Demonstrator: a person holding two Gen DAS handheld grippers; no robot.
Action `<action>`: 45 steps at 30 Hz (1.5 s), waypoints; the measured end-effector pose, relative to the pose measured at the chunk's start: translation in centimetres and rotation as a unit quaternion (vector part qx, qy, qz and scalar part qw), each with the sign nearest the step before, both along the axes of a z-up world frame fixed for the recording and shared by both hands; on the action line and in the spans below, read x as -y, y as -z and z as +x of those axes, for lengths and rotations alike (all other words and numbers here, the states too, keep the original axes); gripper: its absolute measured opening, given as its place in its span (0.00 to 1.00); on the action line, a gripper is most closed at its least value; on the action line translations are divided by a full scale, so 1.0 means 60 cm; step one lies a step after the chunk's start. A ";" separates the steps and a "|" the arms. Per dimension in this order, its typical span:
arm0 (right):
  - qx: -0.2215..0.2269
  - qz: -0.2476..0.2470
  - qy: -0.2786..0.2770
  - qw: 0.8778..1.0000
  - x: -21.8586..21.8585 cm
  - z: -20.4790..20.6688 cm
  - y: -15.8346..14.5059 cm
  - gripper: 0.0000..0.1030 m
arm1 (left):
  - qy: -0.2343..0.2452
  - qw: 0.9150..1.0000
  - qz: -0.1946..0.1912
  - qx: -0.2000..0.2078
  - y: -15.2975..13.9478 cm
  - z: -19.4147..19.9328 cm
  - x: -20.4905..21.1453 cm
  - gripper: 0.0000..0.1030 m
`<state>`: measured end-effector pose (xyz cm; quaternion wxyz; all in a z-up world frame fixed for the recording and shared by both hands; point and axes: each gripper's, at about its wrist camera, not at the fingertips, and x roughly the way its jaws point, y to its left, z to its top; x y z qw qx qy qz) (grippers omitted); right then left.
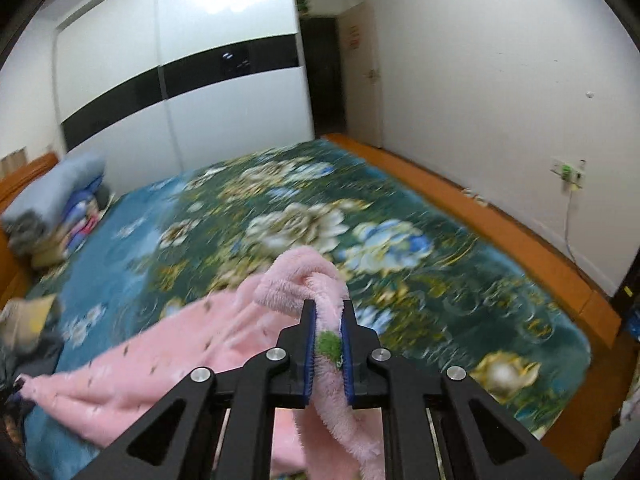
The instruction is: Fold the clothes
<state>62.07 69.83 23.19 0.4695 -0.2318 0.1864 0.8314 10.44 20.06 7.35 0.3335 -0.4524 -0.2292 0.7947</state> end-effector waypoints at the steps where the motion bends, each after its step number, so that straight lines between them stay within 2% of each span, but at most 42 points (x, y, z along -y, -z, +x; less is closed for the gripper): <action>1: -0.008 0.005 0.002 1.000 -0.009 0.003 -0.012 0.11 | -0.005 1.000 0.005 -0.001 -0.008 -0.005 -0.001 0.28; 3: -0.024 0.025 0.008 0.999 -0.018 0.010 -0.036 0.11 | -0.010 0.999 0.027 -0.016 -0.045 -0.014 0.003 0.28; 6: -0.044 0.038 0.025 0.998 -0.031 0.032 -0.055 0.11 | -0.017 0.998 0.034 -0.049 -0.088 -0.013 0.012 0.28; 9: -0.042 0.035 0.042 0.998 -0.053 0.048 -0.033 0.11 | -0.035 0.996 0.021 -0.081 -0.090 -0.006 0.036 0.28; 10: -0.034 0.026 0.050 0.998 -0.061 0.052 -0.017 0.10 | -0.038 0.996 0.009 -0.080 -0.078 -0.006 0.042 0.28; 14: 0.016 -0.031 0.074 0.997 -0.104 0.054 0.082 0.09 | -0.049 0.998 -0.027 -0.005 0.020 -0.014 0.069 0.28; 16: 0.030 -0.069 0.081 0.994 -0.123 0.057 0.133 0.09 | -0.055 0.997 -0.032 0.032 0.065 -0.016 0.083 0.28; 18: 0.031 -0.097 0.081 0.992 -0.128 0.060 0.173 0.09 | -0.056 0.997 -0.032 0.050 0.089 -0.013 0.093 0.28; 21: 0.020 -0.117 0.061 0.991 -0.120 0.048 0.192 0.10 | -0.052 0.997 -0.032 0.050 0.093 -0.010 0.093 0.28; 24: -0.004 -0.150 0.023 0.988 -0.100 0.016 0.201 0.12 | -0.047 0.998 -0.041 0.029 0.080 -0.003 0.081 0.29; 26: -0.022 -0.183 0.010 0.983 -0.093 -0.007 0.215 0.15 | -0.042 0.998 -0.048 0.020 0.072 -0.001 0.072 0.29; 27: -0.030 -0.203 0.010 0.979 -0.091 -0.019 0.226 0.24 | -0.039 0.998 -0.050 0.019 0.072 -0.002 0.073 0.29; 28: -0.039 -0.222 0.009 0.974 -0.089 -0.030 0.236 0.37 | -0.037 0.998 -0.051 0.019 0.072 -0.002 0.075 0.29; 30: -0.062 -0.275 0.021 0.959 -0.089 -0.052 0.265 0.46 | -0.035 0.998 -0.047 0.023 0.076 -0.003 0.080 0.29; 32: -0.078 -0.305 0.039 0.948 -0.092 -0.071 0.288 0.46 | -0.033 0.998 -0.040 0.029 0.081 -0.006 0.084 0.29; 37: -0.066 -0.326 0.112 0.937 -0.105 -0.100 0.311 0.47 | -0.027 0.998 -0.033 0.035 0.092 -0.008 0.091 0.29; 39: -0.059 -0.341 0.149 0.926 -0.111 -0.098 0.321 0.46 | -0.023 0.999 -0.031 0.037 0.096 -0.010 0.094 0.29; 41: -0.048 -0.349 0.177 0.919 -0.115 -0.093 0.332 0.39 | -0.019 0.999 -0.027 0.038 0.100 -0.011 0.093 0.29; 43: -0.044 -0.349 0.190 0.916 -0.115 -0.084 0.336 0.21 | -0.015 0.999 -0.024 0.041 0.106 -0.014 0.095 0.29; 45: -0.049 -0.348 0.194 0.916 -0.112 -0.074 0.336 0.12 | -0.010 0.999 -0.021 0.044 0.112 -0.016 0.096 0.29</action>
